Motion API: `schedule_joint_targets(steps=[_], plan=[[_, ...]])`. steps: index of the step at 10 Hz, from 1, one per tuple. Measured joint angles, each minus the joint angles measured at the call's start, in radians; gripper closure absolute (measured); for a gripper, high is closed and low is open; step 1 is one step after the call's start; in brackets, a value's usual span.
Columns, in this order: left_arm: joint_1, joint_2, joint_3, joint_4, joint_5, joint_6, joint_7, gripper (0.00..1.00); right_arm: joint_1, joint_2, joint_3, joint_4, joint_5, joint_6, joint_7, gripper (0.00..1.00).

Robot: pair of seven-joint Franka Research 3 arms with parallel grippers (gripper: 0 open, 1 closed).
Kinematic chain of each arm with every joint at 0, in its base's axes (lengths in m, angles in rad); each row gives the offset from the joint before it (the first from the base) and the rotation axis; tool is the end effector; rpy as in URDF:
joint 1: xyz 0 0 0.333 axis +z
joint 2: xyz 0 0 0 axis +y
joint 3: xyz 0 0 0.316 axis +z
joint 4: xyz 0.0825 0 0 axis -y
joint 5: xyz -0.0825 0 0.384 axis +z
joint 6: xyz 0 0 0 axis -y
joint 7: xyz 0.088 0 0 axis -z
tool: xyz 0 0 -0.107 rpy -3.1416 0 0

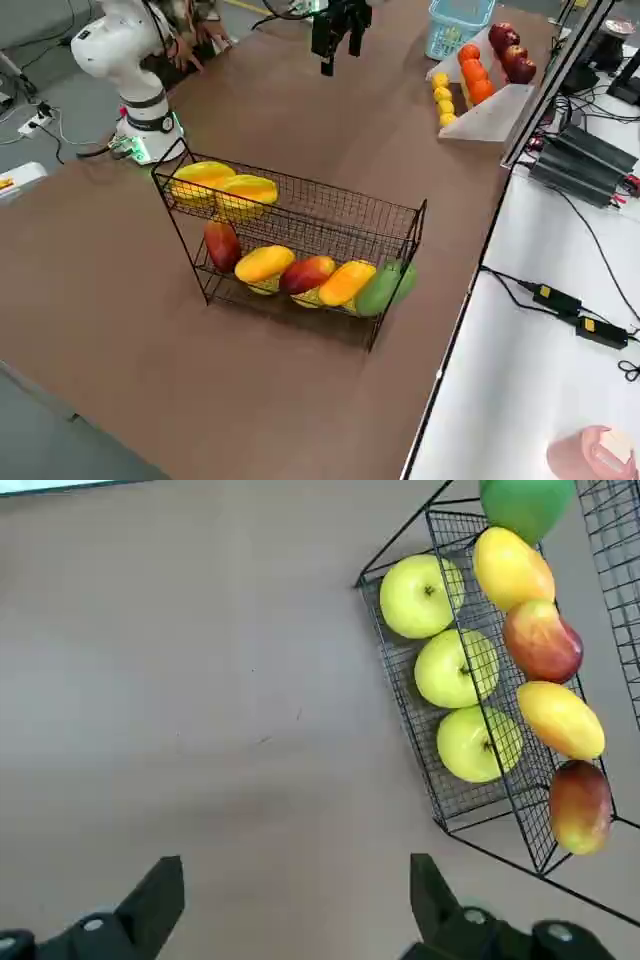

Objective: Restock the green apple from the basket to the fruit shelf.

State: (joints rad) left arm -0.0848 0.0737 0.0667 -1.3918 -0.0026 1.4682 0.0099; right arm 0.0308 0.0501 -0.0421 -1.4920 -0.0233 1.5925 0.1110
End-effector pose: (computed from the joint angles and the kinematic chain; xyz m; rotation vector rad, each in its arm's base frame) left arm 0.5669 -0.0123 0.6578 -3.1390 0.0447 -0.0045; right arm 0.5729 -0.0083 0.6356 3.1119 -0.1905 0.0805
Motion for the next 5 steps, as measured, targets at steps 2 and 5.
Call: schedule_joint_targets(steps=[2, 5], plan=[[0.000, -0.003, 0.000, 0.001, 0.000, 0.000, 0.024, 0.00, 0.000, -0.001, 0.000, 0.000, 0.000, 0.002, 0.000, 0.00], [0.000, 0.002, 0.000, -0.001, 0.000, -0.001, 0.032, 0.00, 0.005, -0.001, 0.001, 0.000, 0.000, 0.000, 0.000, 0.00]])
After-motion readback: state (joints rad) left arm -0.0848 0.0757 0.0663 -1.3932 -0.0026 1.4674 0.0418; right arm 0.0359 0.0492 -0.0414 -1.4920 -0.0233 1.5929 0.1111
